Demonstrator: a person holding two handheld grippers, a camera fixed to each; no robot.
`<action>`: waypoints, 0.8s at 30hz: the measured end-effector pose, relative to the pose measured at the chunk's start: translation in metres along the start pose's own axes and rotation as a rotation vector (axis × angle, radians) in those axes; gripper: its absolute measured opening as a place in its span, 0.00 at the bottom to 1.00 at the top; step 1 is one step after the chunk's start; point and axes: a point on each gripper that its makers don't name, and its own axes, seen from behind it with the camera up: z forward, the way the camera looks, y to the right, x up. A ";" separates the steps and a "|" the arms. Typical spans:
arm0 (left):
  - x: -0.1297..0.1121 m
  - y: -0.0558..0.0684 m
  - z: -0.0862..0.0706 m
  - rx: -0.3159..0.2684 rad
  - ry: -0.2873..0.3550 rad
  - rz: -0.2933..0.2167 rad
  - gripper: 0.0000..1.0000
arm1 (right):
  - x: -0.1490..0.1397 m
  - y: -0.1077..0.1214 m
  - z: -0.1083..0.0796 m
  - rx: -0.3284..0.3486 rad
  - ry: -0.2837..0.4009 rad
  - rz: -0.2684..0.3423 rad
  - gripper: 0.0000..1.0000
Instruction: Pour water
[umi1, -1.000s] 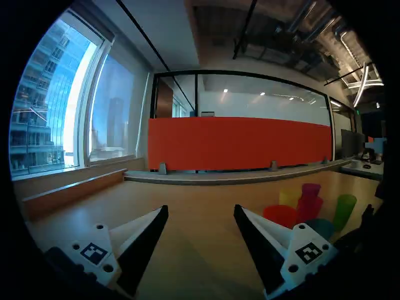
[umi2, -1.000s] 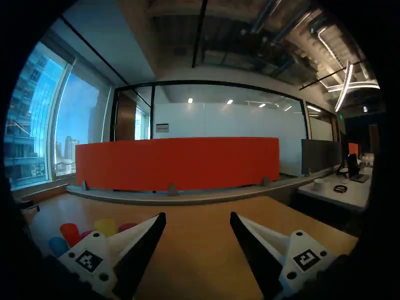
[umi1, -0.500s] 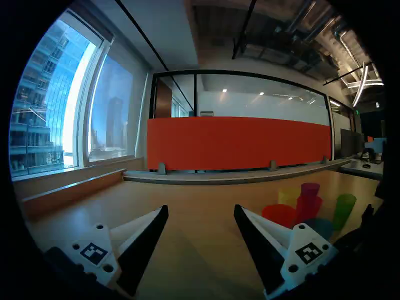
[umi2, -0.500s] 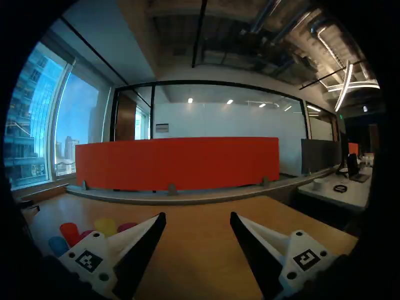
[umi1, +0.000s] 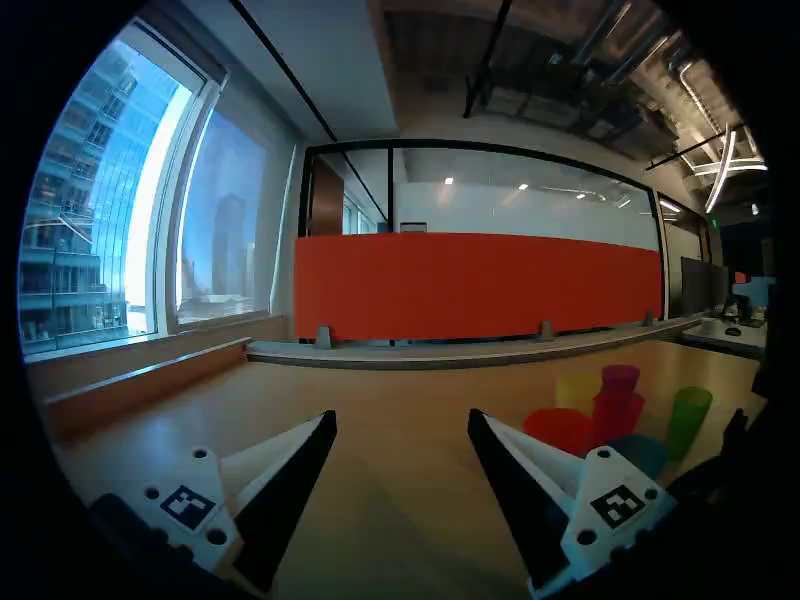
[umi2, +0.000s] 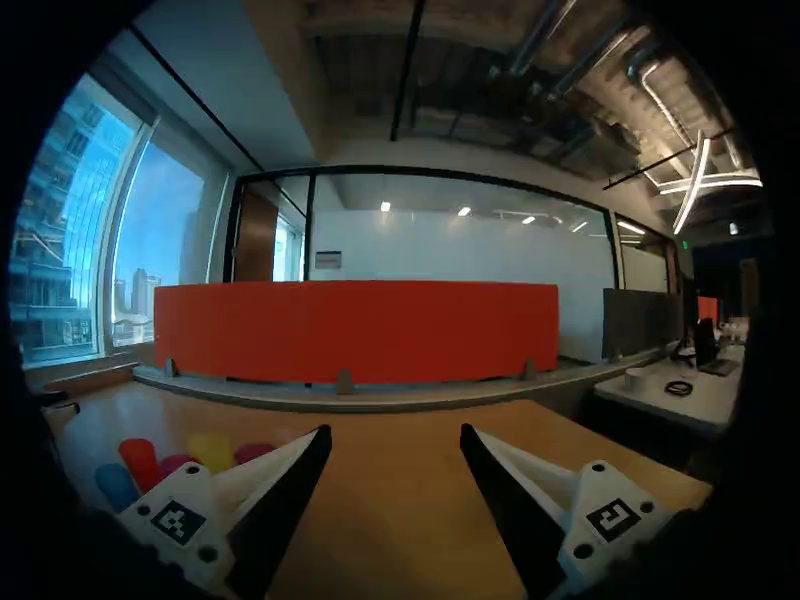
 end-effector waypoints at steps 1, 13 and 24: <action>0.000 0.000 0.000 0.000 0.000 0.000 0.98 | 0.000 0.000 -0.001 0.002 0.004 -0.009 1.00; 0.000 0.000 0.001 0.000 0.000 0.001 0.98 | 0.000 -0.001 -0.004 0.028 0.040 -0.028 0.99; 0.000 0.000 0.000 0.000 0.000 0.001 0.98 | -0.020 -0.012 0.006 0.072 0.036 0.008 1.00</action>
